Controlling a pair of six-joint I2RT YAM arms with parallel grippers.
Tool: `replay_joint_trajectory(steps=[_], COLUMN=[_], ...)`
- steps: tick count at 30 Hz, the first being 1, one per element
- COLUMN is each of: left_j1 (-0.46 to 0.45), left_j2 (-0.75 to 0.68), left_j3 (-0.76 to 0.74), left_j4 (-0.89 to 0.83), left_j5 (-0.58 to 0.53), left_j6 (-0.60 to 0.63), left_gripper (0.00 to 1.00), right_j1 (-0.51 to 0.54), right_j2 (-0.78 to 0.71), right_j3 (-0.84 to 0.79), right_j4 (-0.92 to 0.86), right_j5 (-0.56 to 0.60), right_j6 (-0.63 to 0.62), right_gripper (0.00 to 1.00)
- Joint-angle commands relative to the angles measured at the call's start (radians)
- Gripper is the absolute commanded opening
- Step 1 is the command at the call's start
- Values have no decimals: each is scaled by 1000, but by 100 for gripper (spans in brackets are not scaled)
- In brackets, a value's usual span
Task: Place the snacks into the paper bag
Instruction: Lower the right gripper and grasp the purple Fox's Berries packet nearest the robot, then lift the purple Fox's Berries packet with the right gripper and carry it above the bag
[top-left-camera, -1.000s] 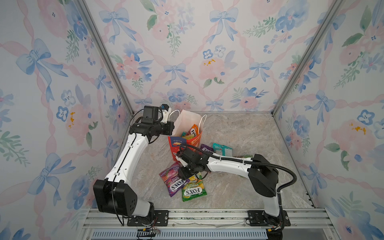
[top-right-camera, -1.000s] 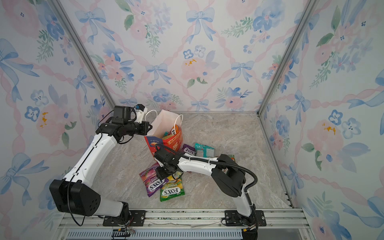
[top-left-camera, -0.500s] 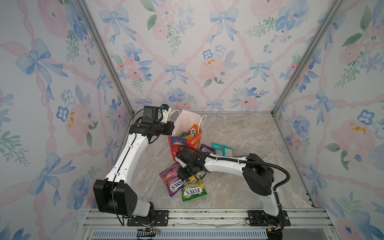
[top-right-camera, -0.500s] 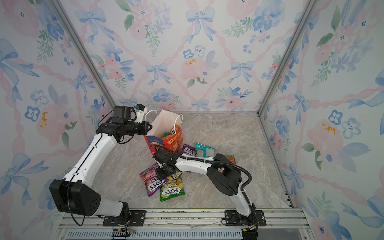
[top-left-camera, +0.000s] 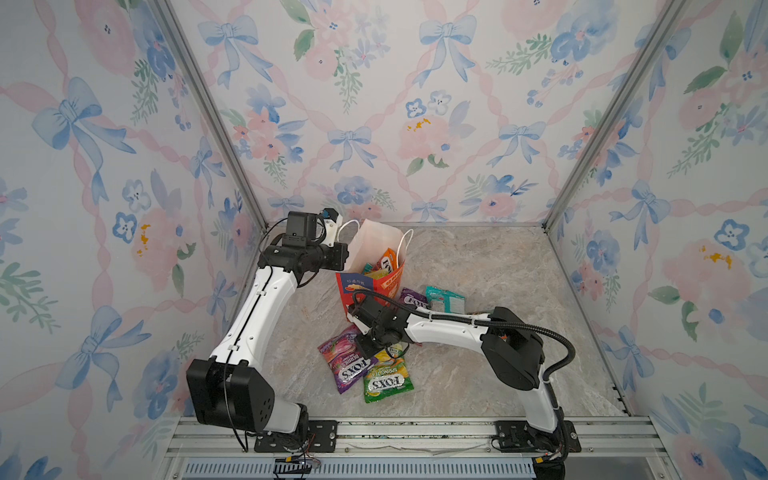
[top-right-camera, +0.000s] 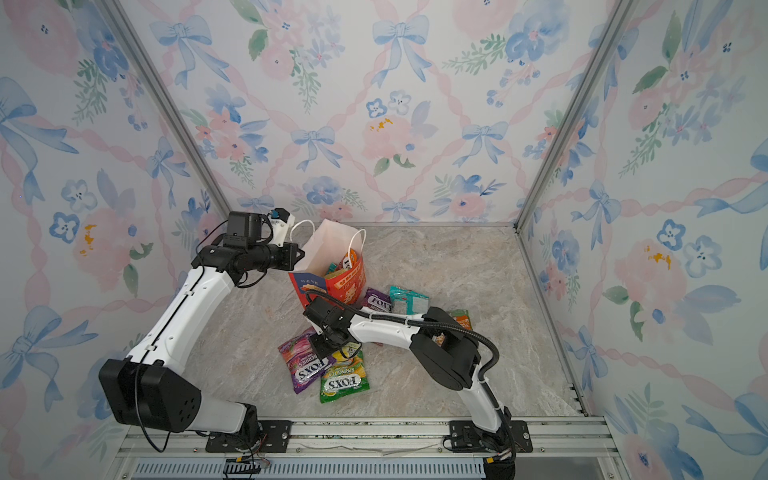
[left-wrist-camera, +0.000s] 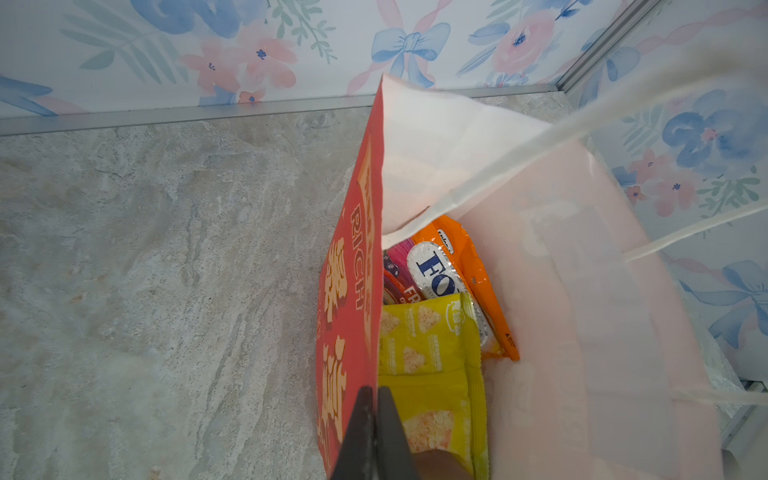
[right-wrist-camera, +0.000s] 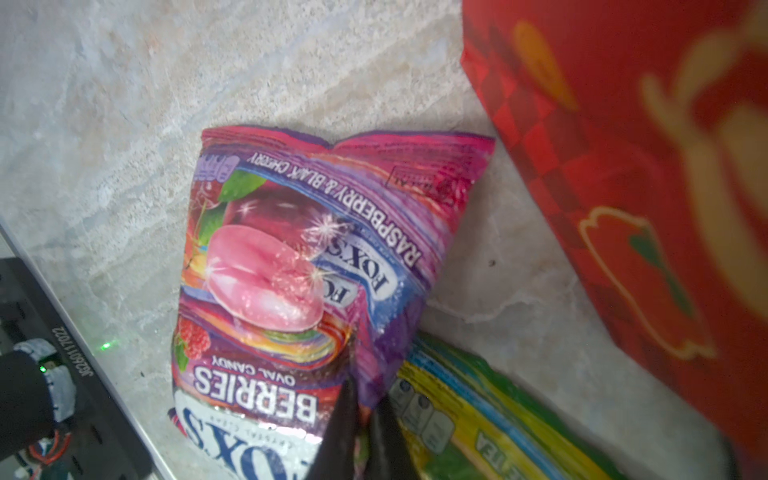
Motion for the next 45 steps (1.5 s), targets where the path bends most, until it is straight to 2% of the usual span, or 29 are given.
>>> replay_joint_trajectory(steps=[1,30,36,45], left_j1=[7,9,9,8], left_j2=[-17,-13,-6,-2], left_j3=[-13,-7,-11,-9], left_j4=[-34,-34,-34,-33], left_j5=[-6,1,3,7], left_j6=[2,-7,-11,-12], left_gripper=[0,0,0,0], right_j1=[12,8,-20,-119], right_j2=[5,-389,-505,-680], right_j3=[-1,-179,-251,-357], right_j4=[3,3,-5,-69], right_j5=[-9,103,159,211], right_j6=[3,69,106,141], right_gripper=[0,0,0,0])
